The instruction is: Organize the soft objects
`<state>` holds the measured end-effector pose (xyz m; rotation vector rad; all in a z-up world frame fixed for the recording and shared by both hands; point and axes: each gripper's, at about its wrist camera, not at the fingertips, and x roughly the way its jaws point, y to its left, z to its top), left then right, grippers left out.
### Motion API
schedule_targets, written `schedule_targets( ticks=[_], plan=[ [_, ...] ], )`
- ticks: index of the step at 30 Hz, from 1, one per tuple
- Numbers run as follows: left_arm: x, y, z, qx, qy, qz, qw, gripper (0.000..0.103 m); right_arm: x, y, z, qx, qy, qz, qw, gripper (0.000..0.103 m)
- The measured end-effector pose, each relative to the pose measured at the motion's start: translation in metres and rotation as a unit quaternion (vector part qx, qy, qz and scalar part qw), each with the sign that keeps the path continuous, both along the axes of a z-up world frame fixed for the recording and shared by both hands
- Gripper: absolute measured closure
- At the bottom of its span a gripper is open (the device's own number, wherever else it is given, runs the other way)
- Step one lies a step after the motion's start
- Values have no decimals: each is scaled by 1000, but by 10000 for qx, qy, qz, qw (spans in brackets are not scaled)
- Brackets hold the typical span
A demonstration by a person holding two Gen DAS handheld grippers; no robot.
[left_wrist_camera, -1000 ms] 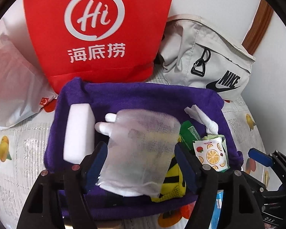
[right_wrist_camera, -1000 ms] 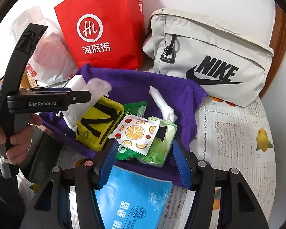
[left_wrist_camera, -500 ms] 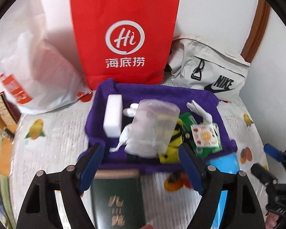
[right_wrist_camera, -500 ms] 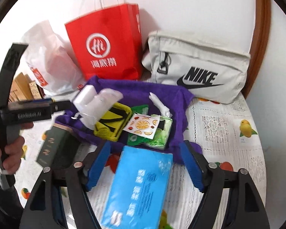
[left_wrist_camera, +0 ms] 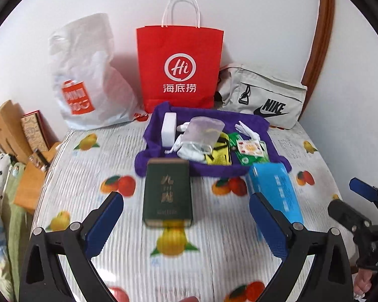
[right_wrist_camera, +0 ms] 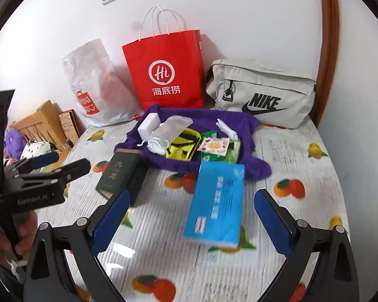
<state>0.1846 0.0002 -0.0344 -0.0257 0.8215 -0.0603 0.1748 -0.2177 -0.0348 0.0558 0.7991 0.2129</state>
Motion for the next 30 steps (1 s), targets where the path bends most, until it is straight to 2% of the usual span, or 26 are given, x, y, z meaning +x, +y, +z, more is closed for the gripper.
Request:
schedule_targets(
  ticks=[7,12,16,22,30],
  plan=[
    [-67,3,5,-50,-219,126,9997,2,-62,-7,2,-111,-214,-212,9995,5],
    [-100,-5,1,-67,-327,93,9994,2,-96,-15,-8,-110,-219,-326,9992,5],
    [-120,-12,1,67,-349,16,9994,2,-113,-19,-9,-112,-261,-370,9989,5],
    [-133,-16,13,166,-485,-14,9987,2,-127,-22,1,-54,-373,-360,9986,5],
    [-135,-16,19,73,-510,12,9987,2,-131,-27,9,31,-413,-387,9984,5]
  ],
)
